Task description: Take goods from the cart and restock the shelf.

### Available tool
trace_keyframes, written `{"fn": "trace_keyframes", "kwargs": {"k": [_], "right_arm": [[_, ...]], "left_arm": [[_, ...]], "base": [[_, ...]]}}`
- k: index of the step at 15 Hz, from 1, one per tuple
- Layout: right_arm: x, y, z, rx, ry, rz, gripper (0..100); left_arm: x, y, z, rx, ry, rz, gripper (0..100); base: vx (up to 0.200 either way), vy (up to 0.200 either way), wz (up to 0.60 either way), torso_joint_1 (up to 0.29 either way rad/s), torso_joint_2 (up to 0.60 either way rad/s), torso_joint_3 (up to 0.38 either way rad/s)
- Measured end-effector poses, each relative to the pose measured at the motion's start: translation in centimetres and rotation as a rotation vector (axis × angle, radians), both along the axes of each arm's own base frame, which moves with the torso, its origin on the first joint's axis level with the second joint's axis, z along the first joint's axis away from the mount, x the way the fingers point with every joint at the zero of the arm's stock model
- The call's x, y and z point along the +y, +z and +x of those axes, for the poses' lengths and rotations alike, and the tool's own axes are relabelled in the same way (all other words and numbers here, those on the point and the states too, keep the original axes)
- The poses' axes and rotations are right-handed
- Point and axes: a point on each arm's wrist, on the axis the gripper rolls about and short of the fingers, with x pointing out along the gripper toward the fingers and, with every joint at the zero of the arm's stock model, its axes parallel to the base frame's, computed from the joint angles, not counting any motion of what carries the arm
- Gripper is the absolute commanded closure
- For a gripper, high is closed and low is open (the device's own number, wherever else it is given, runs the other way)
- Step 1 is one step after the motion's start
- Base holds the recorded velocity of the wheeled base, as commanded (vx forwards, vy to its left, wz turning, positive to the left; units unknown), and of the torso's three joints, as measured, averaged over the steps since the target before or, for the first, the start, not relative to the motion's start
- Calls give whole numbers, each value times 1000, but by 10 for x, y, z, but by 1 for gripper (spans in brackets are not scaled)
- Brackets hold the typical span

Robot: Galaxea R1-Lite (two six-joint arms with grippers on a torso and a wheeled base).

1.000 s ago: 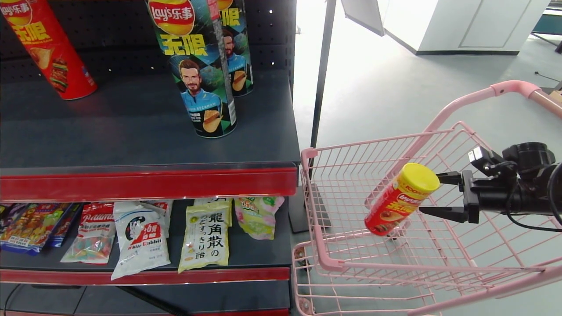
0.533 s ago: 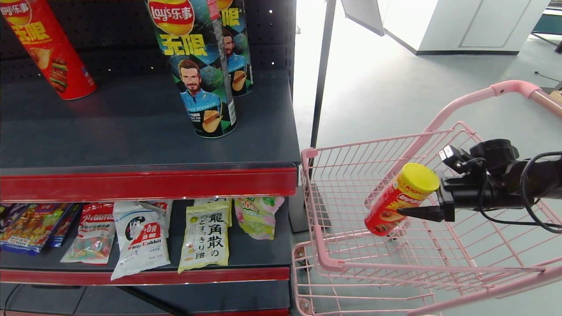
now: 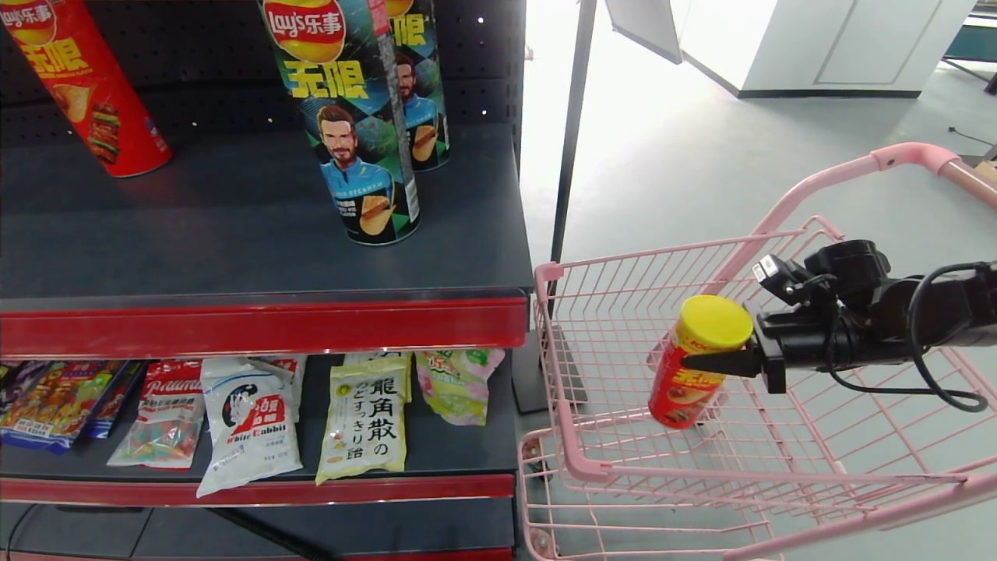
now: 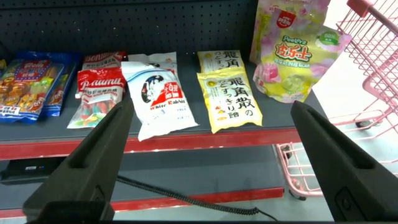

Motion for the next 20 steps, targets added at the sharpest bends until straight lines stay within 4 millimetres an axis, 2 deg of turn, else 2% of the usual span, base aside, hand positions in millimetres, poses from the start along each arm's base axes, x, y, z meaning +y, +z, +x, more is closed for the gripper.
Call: {"fn": "trace_keyframes", "kwargs": {"k": [3, 6, 8, 12, 15, 17, 20], "right_arm": [[6, 5, -1, -8, 13, -3, 100], [7, 31, -12, 19, -10, 13, 100], [6, 55, -30, 45, -31, 31, 100], [15, 119, -74, -89, -18, 53, 100], [41, 153, -107, -145, 26, 64, 100], [59, 163, -123, -185, 54, 43, 100], [74, 159, -144, -179, 77, 13, 100]], "left_arm": [[0, 0, 0, 1, 0, 0, 0], [0, 0, 0, 1, 0, 0, 0], [0, 0, 0, 0, 0, 0, 0], [0, 0, 0, 0, 0, 0, 0], [0, 0, 0, 0, 0, 0, 0], [0, 0, 0, 0, 0, 0, 0], [0, 0, 0, 0, 0, 0, 0]], "base": [[0, 0, 0, 0, 0, 0], [0, 0, 0, 0, 0, 0], [0, 0, 0, 0, 0, 0], [0, 0, 0, 0, 0, 0], [0, 0, 0, 0, 0, 0], [0, 0, 0, 0, 0, 0], [0, 0, 0, 0, 0, 0]]}}
